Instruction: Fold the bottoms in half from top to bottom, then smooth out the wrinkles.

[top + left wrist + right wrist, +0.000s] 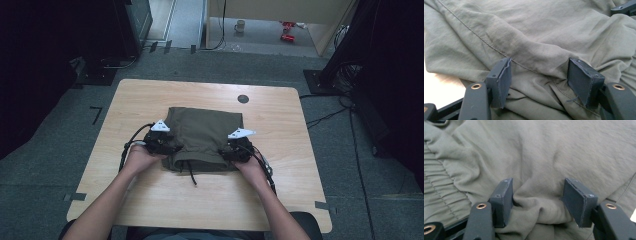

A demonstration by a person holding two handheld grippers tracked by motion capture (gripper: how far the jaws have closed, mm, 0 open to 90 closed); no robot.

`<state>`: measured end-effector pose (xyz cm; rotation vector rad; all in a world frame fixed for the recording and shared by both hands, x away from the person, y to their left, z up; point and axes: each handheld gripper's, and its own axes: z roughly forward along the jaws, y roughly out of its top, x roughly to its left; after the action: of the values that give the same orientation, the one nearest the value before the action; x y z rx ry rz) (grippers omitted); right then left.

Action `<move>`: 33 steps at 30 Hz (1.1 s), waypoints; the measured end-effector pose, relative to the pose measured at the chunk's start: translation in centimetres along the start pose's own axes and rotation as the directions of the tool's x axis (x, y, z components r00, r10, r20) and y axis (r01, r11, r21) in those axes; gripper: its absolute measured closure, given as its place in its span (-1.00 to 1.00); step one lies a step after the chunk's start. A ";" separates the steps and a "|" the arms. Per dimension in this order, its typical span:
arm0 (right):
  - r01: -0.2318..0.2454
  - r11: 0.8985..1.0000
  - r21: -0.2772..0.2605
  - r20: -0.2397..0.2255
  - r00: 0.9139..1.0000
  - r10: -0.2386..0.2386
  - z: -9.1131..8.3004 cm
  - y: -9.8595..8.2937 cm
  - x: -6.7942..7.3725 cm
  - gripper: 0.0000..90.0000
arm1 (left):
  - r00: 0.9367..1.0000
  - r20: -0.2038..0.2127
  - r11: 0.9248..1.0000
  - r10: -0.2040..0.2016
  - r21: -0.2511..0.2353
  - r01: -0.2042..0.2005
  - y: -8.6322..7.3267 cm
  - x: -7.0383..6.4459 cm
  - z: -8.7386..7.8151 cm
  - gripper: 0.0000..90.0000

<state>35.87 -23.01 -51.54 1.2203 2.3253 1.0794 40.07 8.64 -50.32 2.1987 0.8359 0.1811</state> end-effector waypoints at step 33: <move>0.054 0.998 -0.019 -0.037 0.998 -0.055 -2.7 -1.4 4.4 0.43 | 0.999 0.017 0.999 0.029 -0.016 -0.029 -1.9 -6.1 -2.6 0.43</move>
<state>30.92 -21.24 -50.44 1.1325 2.3566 1.1115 33.38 7.43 -49.04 2.1959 0.7909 0.1819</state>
